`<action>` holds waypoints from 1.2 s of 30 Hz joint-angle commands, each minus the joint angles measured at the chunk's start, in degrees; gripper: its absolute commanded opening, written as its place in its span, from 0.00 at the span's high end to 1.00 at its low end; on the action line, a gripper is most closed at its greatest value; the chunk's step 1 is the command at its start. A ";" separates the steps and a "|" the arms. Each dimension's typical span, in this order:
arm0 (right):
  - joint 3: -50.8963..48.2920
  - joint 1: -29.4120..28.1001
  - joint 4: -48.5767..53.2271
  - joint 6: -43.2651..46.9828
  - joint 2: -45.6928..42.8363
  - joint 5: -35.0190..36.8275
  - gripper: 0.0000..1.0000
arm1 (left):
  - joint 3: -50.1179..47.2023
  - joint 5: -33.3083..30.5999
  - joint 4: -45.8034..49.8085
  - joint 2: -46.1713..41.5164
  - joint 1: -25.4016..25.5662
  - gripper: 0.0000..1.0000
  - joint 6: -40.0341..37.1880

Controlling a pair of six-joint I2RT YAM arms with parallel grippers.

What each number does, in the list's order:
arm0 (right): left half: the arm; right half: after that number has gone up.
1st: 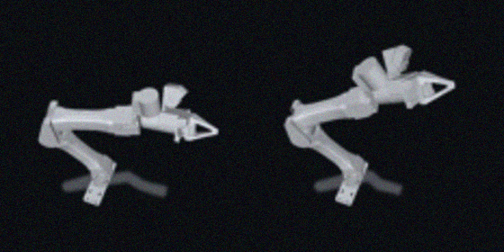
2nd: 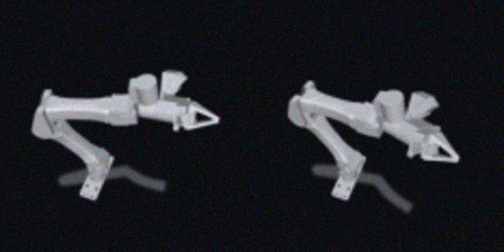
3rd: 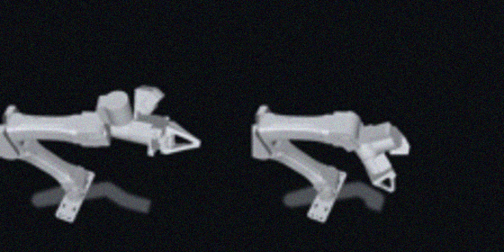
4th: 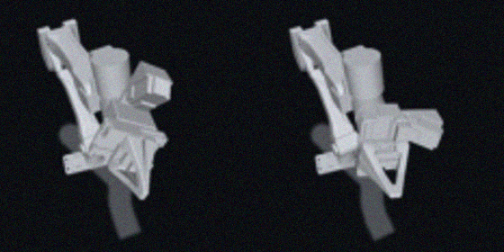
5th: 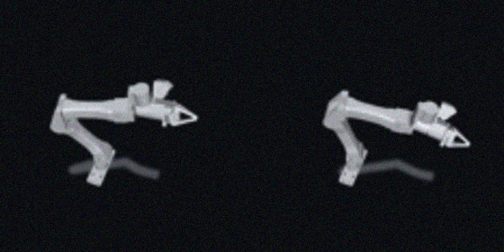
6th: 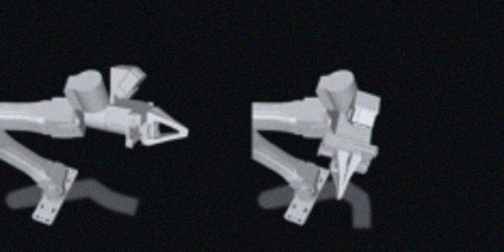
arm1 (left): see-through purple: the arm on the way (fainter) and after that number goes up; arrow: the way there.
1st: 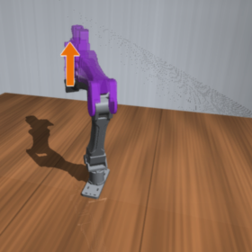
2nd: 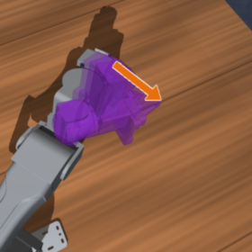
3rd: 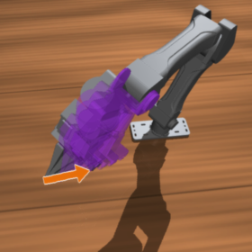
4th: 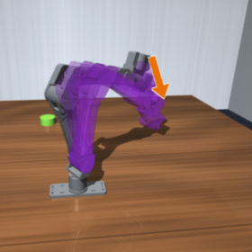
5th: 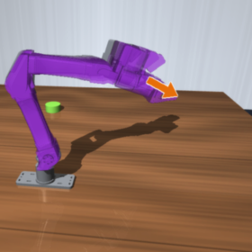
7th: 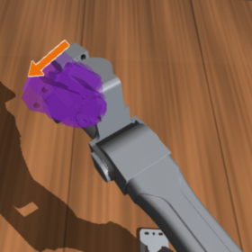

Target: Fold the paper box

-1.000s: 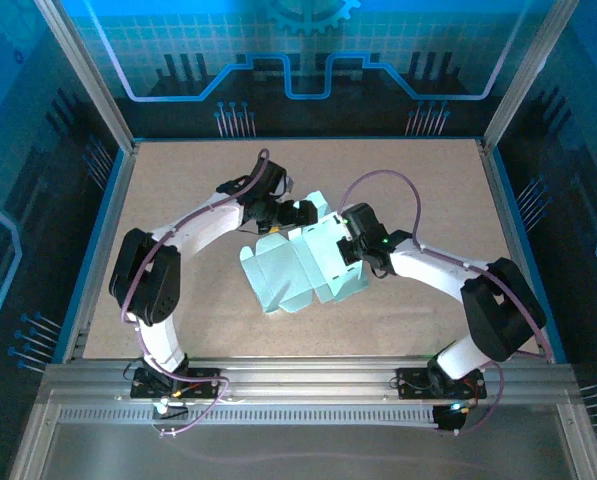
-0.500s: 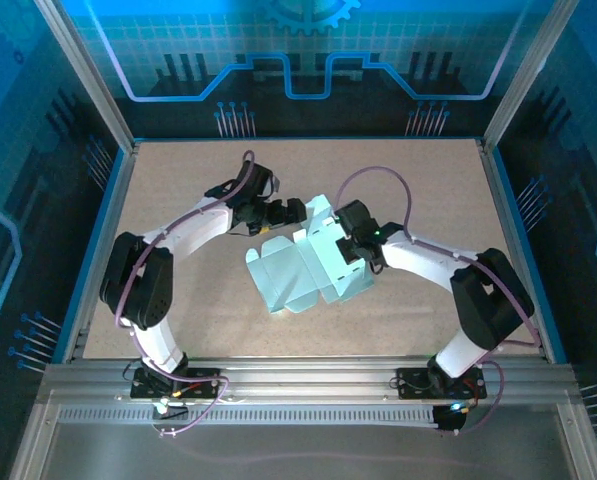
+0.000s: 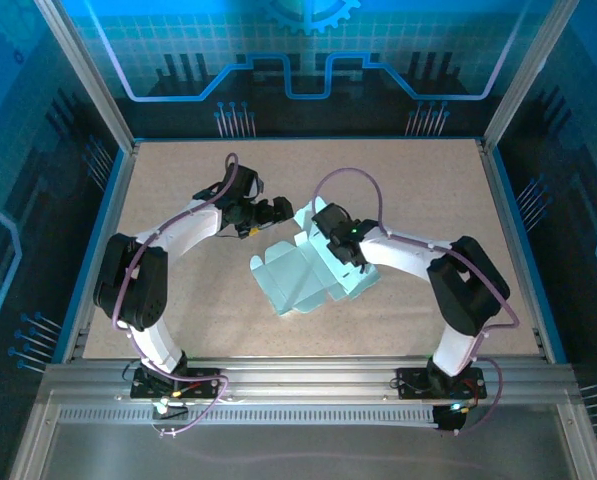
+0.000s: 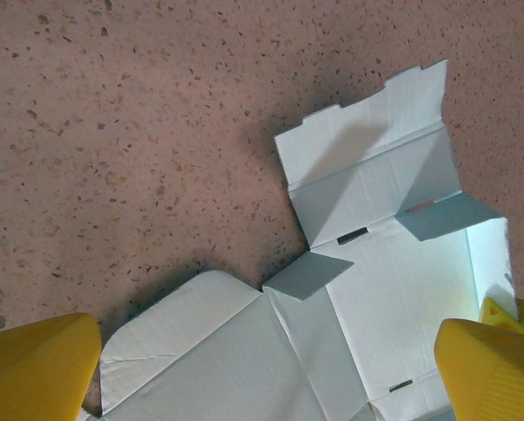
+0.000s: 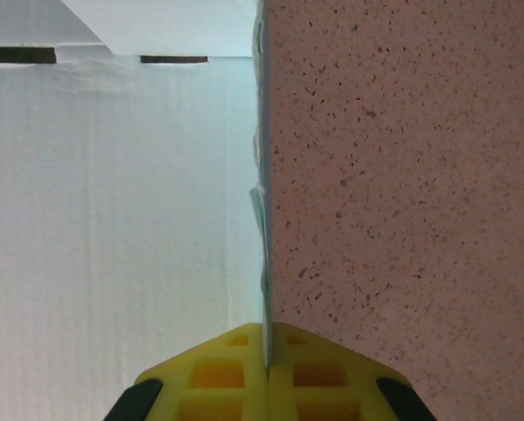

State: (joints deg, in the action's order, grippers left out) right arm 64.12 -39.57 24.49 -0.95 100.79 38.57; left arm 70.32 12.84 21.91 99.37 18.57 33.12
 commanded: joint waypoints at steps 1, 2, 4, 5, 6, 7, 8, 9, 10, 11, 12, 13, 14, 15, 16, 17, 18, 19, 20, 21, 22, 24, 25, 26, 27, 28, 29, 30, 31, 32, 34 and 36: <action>1.71 -1.48 1.43 2.20 1.57 5.71 1.00 | -0.46 1.67 -0.47 -1.33 -0.46 0.01 0.98; 1.80 -1.67 1.40 2.26 1.76 5.82 1.00 | -0.46 1.85 -0.54 -1.22 -0.46 0.01 0.99; 1.95 -1.82 1.41 2.45 2.07 5.74 1.00 | -0.53 2.00 -0.56 -1.18 -0.54 0.01 1.16; 2.10 -1.77 1.50 2.50 2.28 5.99 1.00 | -0.61 2.01 -0.57 -1.03 -0.47 0.01 1.33; 2.28 -1.78 1.73 2.52 2.55 6.07 1.00 | -0.62 2.16 -0.58 -1.05 -0.55 0.01 1.41; 2.41 -1.82 1.79 2.22 2.73 5.86 1.00 | -0.62 2.26 -0.56 -1.03 -0.53 0.01 1.46; 2.42 -1.67 1.78 1.93 2.70 4.82 1.00 | -0.67 2.39 -0.51 -1.17 -0.56 0.01 1.55; 2.34 -1.34 1.77 1.41 2.45 3.52 1.00 | -0.85 2.52 -0.48 -1.24 -0.51 0.01 1.61; 2.33 -0.69 2.15 0.47 2.11 1.26 1.00 | -1.02 2.75 -0.51 -1.55 -0.54 0.01 1.72; 2.28 0.02 2.39 -0.68 1.74 -1.10 1.00 | -1.54 2.96 -0.55 -1.84 -0.49 0.01 2.06; 2.24 0.71 2.69 -1.78 1.37 -2.61 1.00 | -2.07 3.51 -0.84 -2.26 -0.51 0.01 2.41; 2.32 1.58 3.23 -2.72 1.08 -5.11 1.00 | -3.04 4.21 -1.20 -2.77 -0.49 0.01 2.96; 2.33 2.43 3.65 -3.55 0.78 -7.32 1.00 | -3.97 4.74 -1.73 -3.35 -0.48 0.01 3.45; 2.39 3.40 4.07 -4.54 0.61 -9.84 0.99 | -5.36 5.47 -2.42 -4.09 -0.40 0.01 4.19; 2.59 4.43 4.75 -5.51 0.49 -12.84 0.99 | -6.90 6.38 -3.32 -4.82 -0.32 0.01 5.02; 2.59 5.20 5.01 -6.31 0.43 -14.87 0.99 | -8.24 7.02 -4.07 -5.48 -0.16 0.01 5.69; 2.43 5.97 5.19 -7.18 0.30 -16.80 0.99 | -9.68 7.56 -4.77 -6.17 0.12 0.01 6.34; 2.41 6.82 5.58 -7.90 0.17 -18.86 0.99 | -10.99 7.59 -5.02 -6.88 0.63 0.01 6.81; 2.42 7.56 5.97 -8.82 0.17 -20.75 0.99 | -11.89 7.40 -5.23 -7.48 1.22 0.01 7.06; 2.34 8.37 6.20 -9.47 0.19 -22.57 0.98 | -12.90 7.16 -5.47 -8.14 2.03 0.01 7.26; 2.20 8.90 6.08 -9.66 0.14 -24.43 0.96 | -13.80 6.90 -5.92 -8.63 3.00 0.01 7.28; 1.68 9.41 5.47 -9.80 0.02 -26.19 0.92 | -15.68 6.61 -7.72 -9.19 5.00 0.01 7.02; 1.18 9.50 4.86 -9.84 -0.23 -26.77 0.88 | -16.57 6.31 -8.54 -9.01 5.95 0.01 6.95; 0.74 9.64 4.11 -9.79 -0.74 -27.34 0.86 | -17.08 5.99 -8.88 -8.53 6.80 0.01 6.96; -0.03 9.88 3.11 -10.00 -1.47 -28.13 0.82 | -17.53 5.68 -8.98 -7.57 7.37 0.01 7.11; -1.02 10.19 2.00 -10.24 -2.48 -29.27 0.79 | -17.78 5.70 -9.06 -6.49 7.66 0.01 7.55; -1.94 10.65 0.71 -10.57 -3.45 -30.42 0.75 | -17.98 5.92 -9.19 -5.53 7.81 0.01 7.89; -3.20 11.25 -0.74 -11.03 -4.65 -31.93 0.68 | -18.40 6.04 -9.69 -4.65 7.96 0.01 8.23; -4.35 12.08 -2.22 -11.48 -5.99 -33.72 0.60 | -18.84 6.01 -10.08 -4.16 8.03 0.01 8.58; -5.35 12.65 -3.15 -11.76 -6.99 -35.17 0.54 | -19.03 5.82 -10.18 -3.78 8.01 0.01 8.72; -7.50 14.24 -5.11 -12.36 -8.97 -37.34 0.46 | -19.10 5.23 -9.72 -3.33 7.95 0.02 8.65; -9.32 15.33 -6.55 -12.33 -10.57 -38.94 0.44 | -19.06 4.86 -9.17 -3.14 7.83 0.02 8.46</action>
State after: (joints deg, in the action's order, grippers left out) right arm 56.97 -25.96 21.65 -12.01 92.73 4.69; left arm 51.92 17.96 12.97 95.88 26.70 40.64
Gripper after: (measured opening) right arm 0.553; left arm 0.985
